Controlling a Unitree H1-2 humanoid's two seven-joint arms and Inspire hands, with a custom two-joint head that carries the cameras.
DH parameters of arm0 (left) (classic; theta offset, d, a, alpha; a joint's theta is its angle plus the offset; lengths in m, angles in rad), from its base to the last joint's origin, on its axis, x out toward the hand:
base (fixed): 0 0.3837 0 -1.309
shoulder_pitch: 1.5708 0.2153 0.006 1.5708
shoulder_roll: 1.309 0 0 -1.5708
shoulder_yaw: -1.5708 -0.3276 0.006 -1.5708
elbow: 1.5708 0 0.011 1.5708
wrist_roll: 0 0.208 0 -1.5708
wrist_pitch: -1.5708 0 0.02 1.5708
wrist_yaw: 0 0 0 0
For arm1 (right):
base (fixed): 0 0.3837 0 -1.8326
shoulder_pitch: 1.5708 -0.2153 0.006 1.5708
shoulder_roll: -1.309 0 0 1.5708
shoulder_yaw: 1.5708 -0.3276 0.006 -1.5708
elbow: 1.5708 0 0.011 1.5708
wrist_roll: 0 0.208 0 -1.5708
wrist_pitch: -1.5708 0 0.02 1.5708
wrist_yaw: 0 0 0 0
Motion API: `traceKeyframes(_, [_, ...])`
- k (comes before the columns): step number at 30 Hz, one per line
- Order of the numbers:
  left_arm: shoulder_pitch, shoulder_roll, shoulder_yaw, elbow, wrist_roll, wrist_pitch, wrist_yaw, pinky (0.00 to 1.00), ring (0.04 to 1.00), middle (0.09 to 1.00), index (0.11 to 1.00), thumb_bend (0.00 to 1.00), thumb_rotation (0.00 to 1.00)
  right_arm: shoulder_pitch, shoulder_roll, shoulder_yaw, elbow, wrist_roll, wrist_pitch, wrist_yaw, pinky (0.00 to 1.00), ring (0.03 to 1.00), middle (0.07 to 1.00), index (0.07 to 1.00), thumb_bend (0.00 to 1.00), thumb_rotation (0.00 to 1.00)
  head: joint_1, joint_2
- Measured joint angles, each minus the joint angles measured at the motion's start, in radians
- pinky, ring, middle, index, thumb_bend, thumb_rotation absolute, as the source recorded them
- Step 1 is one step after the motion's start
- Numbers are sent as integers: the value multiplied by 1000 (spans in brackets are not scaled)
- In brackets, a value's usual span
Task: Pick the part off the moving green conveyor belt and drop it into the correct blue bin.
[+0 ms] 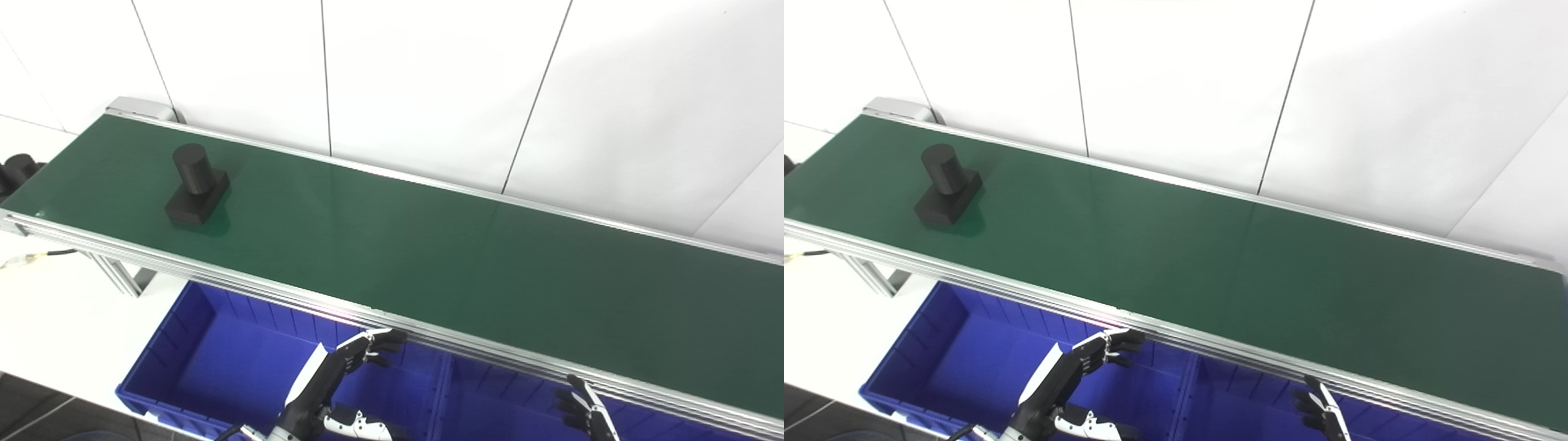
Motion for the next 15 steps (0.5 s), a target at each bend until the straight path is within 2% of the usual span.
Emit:
traceKeyframes(4, [-8,2,-6,24,0,0,20,667,753,792,764,1000,203,1,-3,-3,-50,-11,-1,-14,678,725,765,873,867,414,2,-12])
traceKeyframes(8, [-18,7,-19,28,0,0,27,674,755,787,758,1000,199,-3,0,-10,-120,-16,-2,-24,728,764,808,905,867,437,5,-20])
traceKeyframes(14, [-36,13,-41,45,8,0,47,659,748,784,755,1000,197,-58,4,-47,-259,-16,-3,34,716,744,801,912,855,489,8,-25])
traceKeyframes(15, [-37,13,-45,51,8,0,47,655,747,785,756,1000,196,-74,5,-54,-281,-20,-2,46,712,758,810,917,869,524,8,-25])
